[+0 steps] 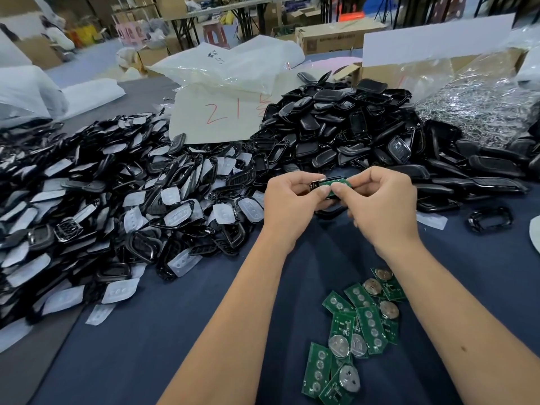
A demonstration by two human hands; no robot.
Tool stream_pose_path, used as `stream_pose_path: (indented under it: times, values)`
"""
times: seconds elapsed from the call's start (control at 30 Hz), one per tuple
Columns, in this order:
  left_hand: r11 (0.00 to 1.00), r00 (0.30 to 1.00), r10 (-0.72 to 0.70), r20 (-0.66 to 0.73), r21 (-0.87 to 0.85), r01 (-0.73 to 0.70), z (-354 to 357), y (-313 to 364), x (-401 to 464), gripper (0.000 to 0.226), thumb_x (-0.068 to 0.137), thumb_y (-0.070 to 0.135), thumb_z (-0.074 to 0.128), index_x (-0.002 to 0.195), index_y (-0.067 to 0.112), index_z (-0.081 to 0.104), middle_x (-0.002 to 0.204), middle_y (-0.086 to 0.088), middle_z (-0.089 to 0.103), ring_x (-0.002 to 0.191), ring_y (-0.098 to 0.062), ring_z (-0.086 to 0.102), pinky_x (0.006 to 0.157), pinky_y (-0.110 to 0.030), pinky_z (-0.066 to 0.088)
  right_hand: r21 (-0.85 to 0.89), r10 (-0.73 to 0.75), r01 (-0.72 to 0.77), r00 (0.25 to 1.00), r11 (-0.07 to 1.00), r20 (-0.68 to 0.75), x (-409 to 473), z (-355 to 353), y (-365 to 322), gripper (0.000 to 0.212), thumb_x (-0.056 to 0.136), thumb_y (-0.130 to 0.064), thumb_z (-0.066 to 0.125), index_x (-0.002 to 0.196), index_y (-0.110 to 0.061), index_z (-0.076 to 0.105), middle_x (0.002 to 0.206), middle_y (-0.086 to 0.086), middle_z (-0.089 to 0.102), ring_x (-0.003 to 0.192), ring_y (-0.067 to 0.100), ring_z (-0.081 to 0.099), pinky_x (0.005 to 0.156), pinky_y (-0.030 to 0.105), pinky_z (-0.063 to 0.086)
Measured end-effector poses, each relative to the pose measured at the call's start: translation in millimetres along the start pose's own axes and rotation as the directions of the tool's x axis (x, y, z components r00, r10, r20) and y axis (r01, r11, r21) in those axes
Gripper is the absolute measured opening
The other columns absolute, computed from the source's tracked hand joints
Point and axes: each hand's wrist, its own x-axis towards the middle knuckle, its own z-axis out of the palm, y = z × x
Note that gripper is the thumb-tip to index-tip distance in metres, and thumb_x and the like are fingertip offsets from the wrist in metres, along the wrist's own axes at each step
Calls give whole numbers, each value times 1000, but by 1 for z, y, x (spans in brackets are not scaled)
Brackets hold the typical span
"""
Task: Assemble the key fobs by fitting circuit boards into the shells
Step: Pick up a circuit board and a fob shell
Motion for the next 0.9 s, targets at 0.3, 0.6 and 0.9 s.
stream_pose_path:
  times: [0.3,0.6,0.9]
  values:
    - [998,998,29,48,50,-32,-9,2,5,15,89,-7,72,97,5,75,90,-19,78,79,-33,78,85,-50,63,-55,-4,3,1000,998,-17,0,-3,-1,28,74,-40,93,86,-27,71,75,-7,71,65,7,66,59,21,50]
    - [996,998,38,-44,-85,-41,-14,12,5,13,86,-1,77,89,8,68,86,-16,77,63,-18,68,68,-31,59,337,15,-50,994,940,106,-4,10,-11,12,87,-11,84,92,-6,75,67,9,73,53,16,68,49,24,53]
    - [975,861,188,-472,-14,-221,-61,33,20,14,90,9,72,85,22,71,68,1,64,61,-17,54,63,-37,50,138,-168,137,955,981,243,2,81,-51,10,91,-27,79,90,-18,74,75,-2,74,62,16,70,58,34,57]
